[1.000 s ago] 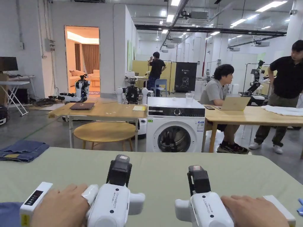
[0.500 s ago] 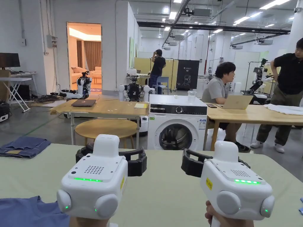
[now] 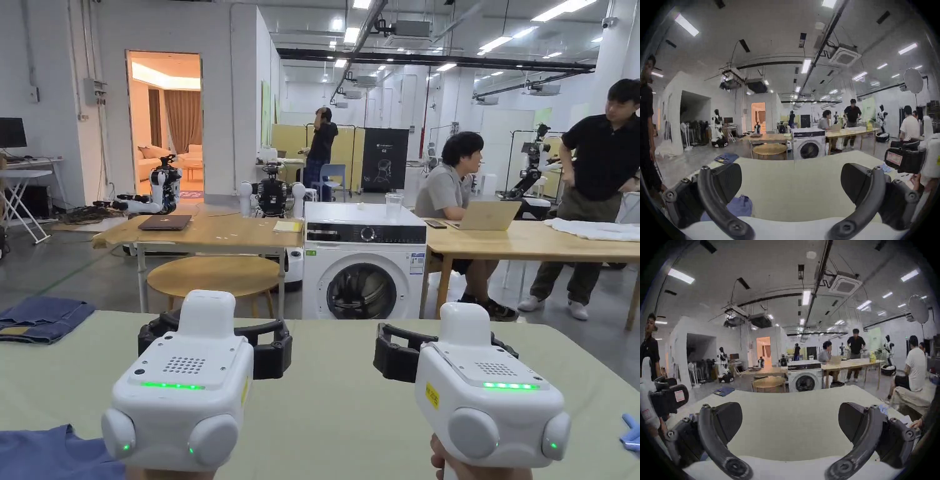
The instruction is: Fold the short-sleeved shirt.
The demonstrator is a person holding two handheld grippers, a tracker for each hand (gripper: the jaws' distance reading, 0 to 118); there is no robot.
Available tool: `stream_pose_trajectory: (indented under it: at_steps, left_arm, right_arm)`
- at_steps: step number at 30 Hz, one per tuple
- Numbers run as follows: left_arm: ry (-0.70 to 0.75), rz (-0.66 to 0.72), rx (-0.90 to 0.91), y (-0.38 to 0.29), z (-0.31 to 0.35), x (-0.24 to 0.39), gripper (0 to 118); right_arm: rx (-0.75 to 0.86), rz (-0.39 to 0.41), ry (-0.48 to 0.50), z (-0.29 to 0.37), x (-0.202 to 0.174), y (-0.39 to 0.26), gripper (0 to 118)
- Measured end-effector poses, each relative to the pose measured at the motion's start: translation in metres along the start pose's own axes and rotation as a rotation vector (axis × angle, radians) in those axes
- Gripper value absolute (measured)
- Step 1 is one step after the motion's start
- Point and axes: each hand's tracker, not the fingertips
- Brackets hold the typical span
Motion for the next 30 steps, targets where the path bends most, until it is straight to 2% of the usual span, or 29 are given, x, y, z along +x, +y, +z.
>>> stream_pose_trajectory:
  at_steps: [1,2,3,4,5,6,7,9,12,17,21,30]
  left_arm:
    - [-0.009,0.005,-0.008,0.000,-0.001,0.000,112]
    - [-0.023,0.009,-0.010,0.000,0.000,-0.001,96]
    - [-0.022,0.007,-0.009,0.000,0.000,-0.001,96]
    - [-0.012,-0.008,-0.017,0.000,-0.001,0.001,87]
    - [0.015,-0.037,-0.027,-0.001,-0.003,0.002,47]
    - [0.042,-0.056,-0.032,-0.003,-0.003,0.003,7]
    - [0.008,-0.032,-0.018,-0.002,-0.001,0.004,0]
    - [-0.015,-0.014,-0.024,-0.002,0.000,0.005,0]
    - [-0.001,-0.021,-0.021,-0.004,0.000,0.004,0]
    - [0.034,0.000,-0.026,-0.005,0.009,-0.015,0]
    - [0.136,-0.006,-0.039,-0.010,0.031,-0.054,0]
    - [0.425,-0.004,-0.168,-0.047,0.092,-0.174,0]
  right_arm:
    - [-0.001,0.005,-0.007,0.001,0.000,0.000,116]
    - [-0.003,0.010,-0.009,0.002,0.000,0.000,111]
    - [-0.003,0.012,-0.011,0.003,0.000,0.001,111]
    - [-0.001,0.012,-0.011,0.005,0.001,0.002,107]
    - [0.000,0.021,-0.037,0.005,0.000,0.003,79]
    - [-0.024,0.053,-0.094,0.005,0.000,0.004,31]
    - [0.015,0.040,-0.097,0.009,0.001,0.005,0]
    - [0.002,0.003,-0.039,0.010,0.008,0.005,0]
    - [-0.001,0.016,-0.056,0.011,0.003,0.008,0]
    - [-0.006,0.042,-0.028,0.005,-0.010,-0.001,0]
    - [-0.014,0.084,0.074,-0.007,-0.054,-0.011,0]
    - [-0.072,0.116,0.411,-0.021,-0.198,-0.061,0]
